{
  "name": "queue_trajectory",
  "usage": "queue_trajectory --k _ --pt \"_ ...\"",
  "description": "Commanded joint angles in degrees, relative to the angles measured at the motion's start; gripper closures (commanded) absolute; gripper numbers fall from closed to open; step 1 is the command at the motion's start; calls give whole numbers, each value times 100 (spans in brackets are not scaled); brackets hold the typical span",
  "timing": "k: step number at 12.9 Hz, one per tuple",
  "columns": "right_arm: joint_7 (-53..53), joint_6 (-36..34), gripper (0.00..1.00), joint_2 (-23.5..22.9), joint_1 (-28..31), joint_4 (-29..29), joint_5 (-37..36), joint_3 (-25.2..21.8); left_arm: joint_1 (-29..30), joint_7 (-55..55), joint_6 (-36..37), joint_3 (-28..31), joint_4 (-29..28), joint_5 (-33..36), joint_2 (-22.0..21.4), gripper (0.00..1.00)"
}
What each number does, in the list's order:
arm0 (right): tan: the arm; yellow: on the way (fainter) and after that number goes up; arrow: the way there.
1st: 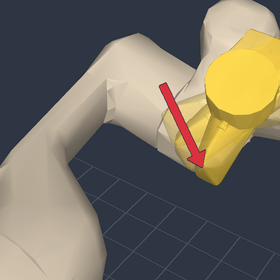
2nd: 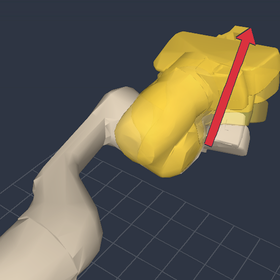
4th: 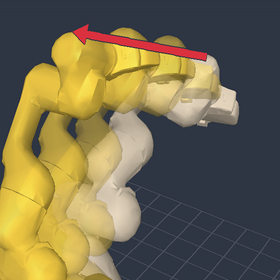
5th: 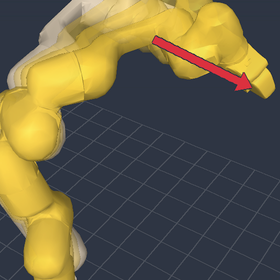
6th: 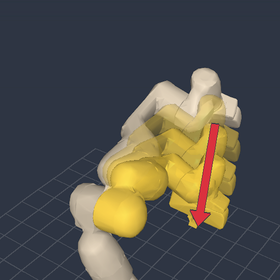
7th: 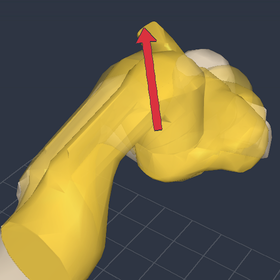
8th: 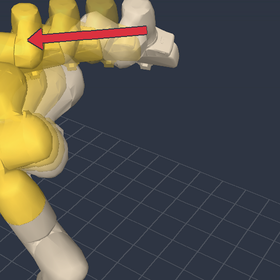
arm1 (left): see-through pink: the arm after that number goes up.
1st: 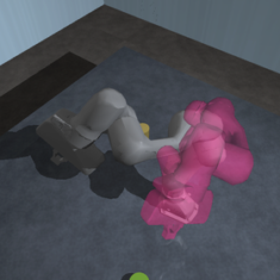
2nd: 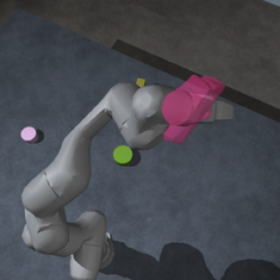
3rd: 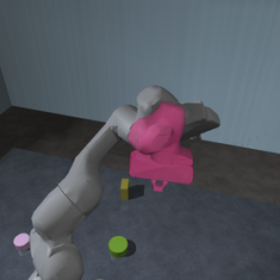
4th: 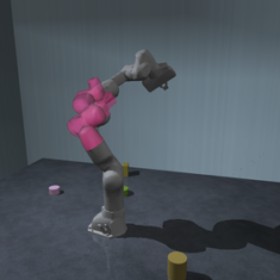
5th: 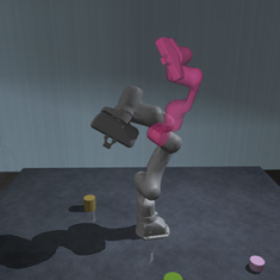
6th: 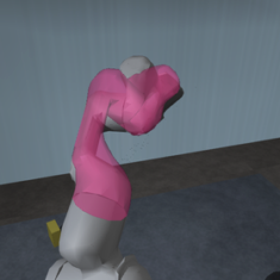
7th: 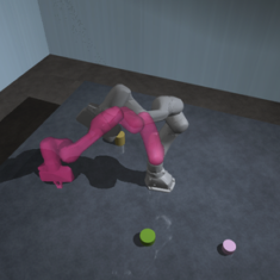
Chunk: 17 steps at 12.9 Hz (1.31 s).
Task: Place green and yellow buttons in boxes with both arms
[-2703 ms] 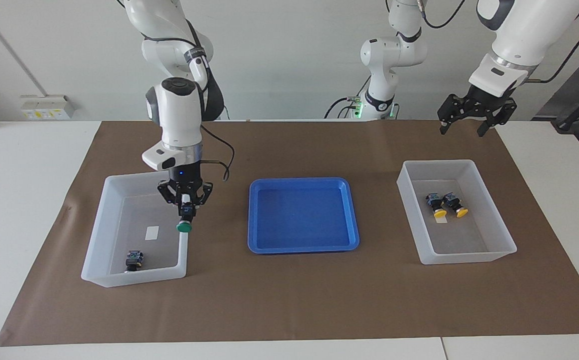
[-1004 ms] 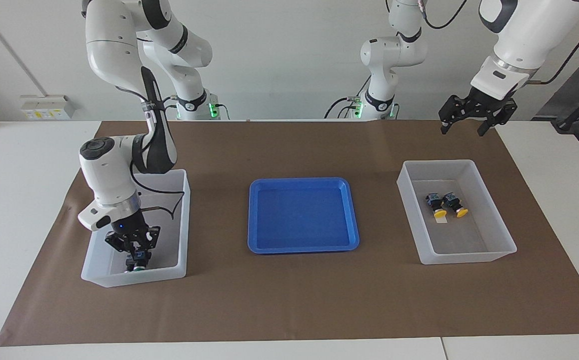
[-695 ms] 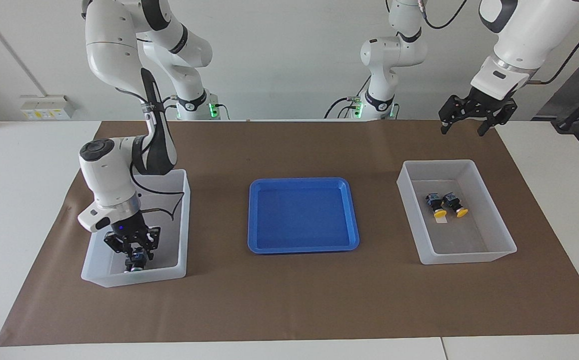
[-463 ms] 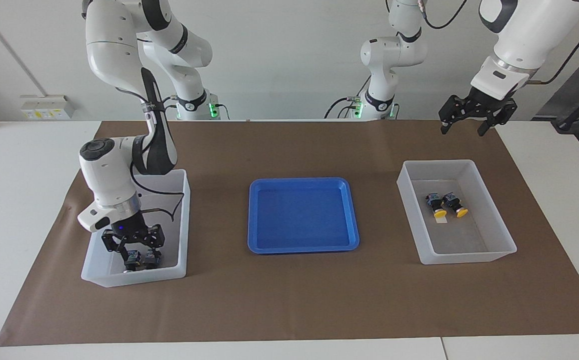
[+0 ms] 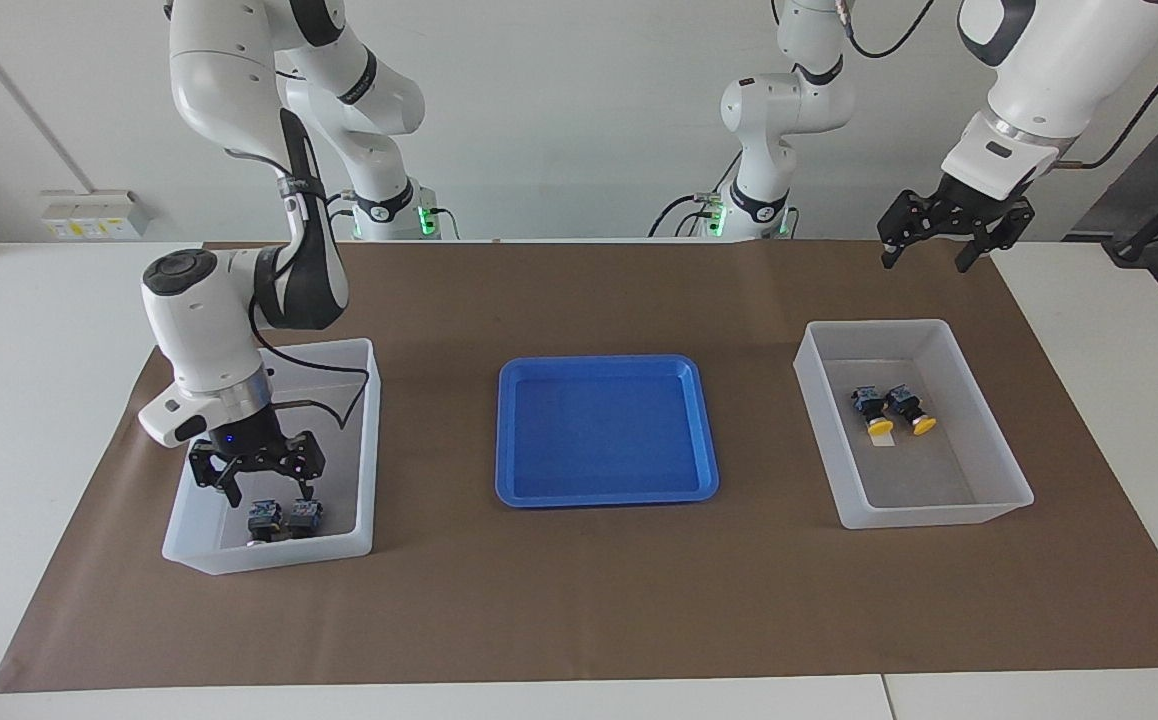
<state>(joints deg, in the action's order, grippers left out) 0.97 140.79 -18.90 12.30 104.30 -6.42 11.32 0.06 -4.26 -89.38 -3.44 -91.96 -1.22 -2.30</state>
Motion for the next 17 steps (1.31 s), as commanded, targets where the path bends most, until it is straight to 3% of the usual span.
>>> queue_trajectory --k 1,6,12,17 --pt "-290 -927 0 797 -43 169 142 63 21 -5 61 10 -50 -62 -60 0" --pt "-834 -2897 0 1844 -710 204 142 72 21 -5 61 10 -50 -62 -60 0" --pt "-897 -3435 0 2434 -834 82 351 63 12 -5 61 10 -50 -54 -60 0" --pt "-897 -3664 0 2295 -799 -392 405 54 21 -5 61 10 -50 -54 -60 0"
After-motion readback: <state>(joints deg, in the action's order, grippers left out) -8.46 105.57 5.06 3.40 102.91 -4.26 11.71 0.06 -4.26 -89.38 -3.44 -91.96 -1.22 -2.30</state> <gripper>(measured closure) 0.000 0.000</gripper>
